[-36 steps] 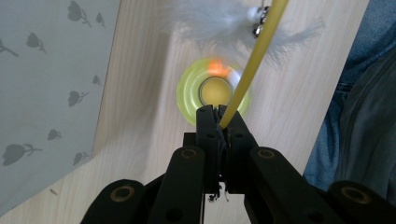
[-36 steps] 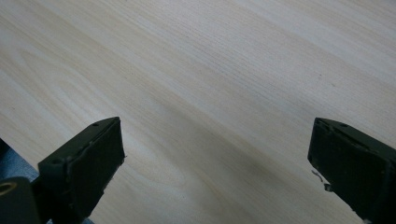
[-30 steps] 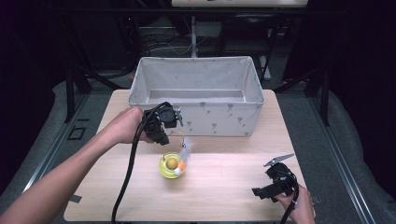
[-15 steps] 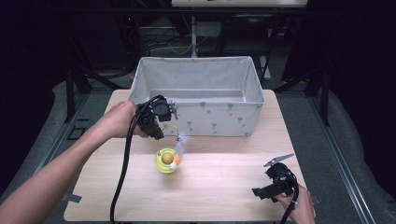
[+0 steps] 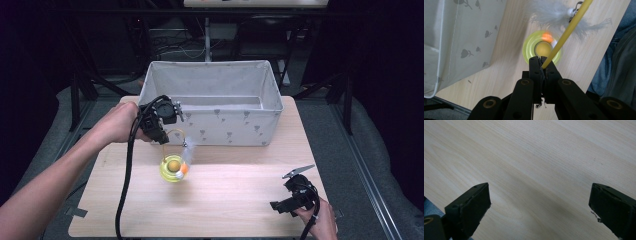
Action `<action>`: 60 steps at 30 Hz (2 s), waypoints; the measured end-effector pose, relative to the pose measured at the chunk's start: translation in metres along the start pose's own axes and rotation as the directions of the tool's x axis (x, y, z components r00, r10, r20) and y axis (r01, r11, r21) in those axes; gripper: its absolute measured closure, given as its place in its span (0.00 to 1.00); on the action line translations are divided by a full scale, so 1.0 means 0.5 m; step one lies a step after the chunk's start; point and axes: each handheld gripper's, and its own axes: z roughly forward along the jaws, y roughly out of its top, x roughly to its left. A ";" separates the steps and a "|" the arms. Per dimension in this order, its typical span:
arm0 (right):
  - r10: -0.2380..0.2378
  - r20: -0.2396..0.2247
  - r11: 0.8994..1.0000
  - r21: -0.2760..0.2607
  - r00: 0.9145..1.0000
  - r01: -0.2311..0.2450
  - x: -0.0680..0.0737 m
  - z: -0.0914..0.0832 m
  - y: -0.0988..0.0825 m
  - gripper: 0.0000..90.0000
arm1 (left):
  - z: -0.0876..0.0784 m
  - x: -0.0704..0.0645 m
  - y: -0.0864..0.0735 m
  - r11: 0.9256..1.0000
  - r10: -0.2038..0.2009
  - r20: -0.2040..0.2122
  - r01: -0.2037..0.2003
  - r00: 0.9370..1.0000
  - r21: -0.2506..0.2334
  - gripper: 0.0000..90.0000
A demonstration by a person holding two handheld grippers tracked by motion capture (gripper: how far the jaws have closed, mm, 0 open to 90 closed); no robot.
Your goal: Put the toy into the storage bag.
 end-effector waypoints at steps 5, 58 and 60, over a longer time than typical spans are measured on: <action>-0.003 -0.007 1.000 0.009 1.000 0.003 0.000 0.000 0.001 0.04 | -0.010 0.005 -0.004 1.000 -0.010 -0.014 0.010 1.000 -0.006 0.97; 0.000 -0.011 1.000 0.009 1.000 0.000 0.000 0.002 0.000 0.04 | -0.109 0.088 -0.008 0.994 -0.106 -0.069 0.107 0.992 0.015 0.97; 0.001 -0.012 1.000 0.009 1.000 -0.001 0.000 0.002 0.000 0.04 | -0.113 0.090 -0.008 0.994 -0.110 -0.072 0.112 0.991 0.017 0.97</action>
